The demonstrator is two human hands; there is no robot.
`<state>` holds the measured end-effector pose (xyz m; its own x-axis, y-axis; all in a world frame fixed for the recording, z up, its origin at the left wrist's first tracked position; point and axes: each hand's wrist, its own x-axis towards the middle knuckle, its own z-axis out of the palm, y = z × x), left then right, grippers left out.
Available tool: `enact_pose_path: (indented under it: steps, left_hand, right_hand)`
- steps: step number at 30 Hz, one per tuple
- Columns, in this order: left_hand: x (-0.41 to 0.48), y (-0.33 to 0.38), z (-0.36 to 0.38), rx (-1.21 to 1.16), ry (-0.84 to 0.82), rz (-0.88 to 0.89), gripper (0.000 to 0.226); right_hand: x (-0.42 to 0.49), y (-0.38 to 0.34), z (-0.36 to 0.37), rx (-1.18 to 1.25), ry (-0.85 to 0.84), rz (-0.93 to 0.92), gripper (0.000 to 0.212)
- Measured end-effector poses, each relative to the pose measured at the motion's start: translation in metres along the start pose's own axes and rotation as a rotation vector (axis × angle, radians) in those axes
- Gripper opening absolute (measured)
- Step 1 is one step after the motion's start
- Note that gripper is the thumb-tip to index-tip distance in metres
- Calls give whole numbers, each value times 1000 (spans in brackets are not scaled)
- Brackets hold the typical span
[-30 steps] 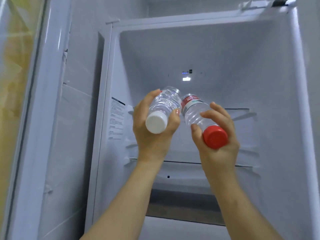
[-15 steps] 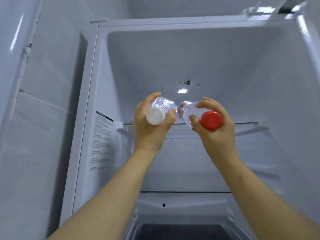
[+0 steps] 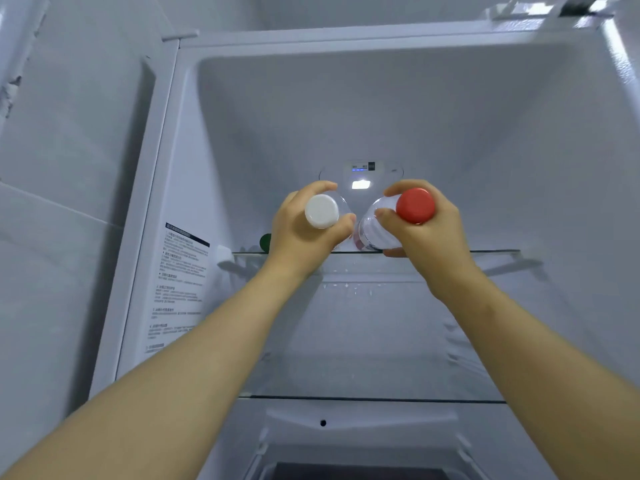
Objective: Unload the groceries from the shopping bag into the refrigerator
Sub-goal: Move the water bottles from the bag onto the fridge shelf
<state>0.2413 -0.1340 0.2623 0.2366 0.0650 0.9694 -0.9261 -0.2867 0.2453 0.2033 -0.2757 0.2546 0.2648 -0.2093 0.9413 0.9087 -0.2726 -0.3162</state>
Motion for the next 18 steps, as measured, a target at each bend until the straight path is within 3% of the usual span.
enact_pose_path:
  steps: [10, 18]
  left_hand:
    - [31, -6, 0, 159, -343, -76, 44]
    - [39, -20, 12, 425, -333, 36, 52]
  right_hand:
    - [21, 13, 3, -116, -103, 97, 19]
    - [36, 35, -4, -384, -199, 43, 16]
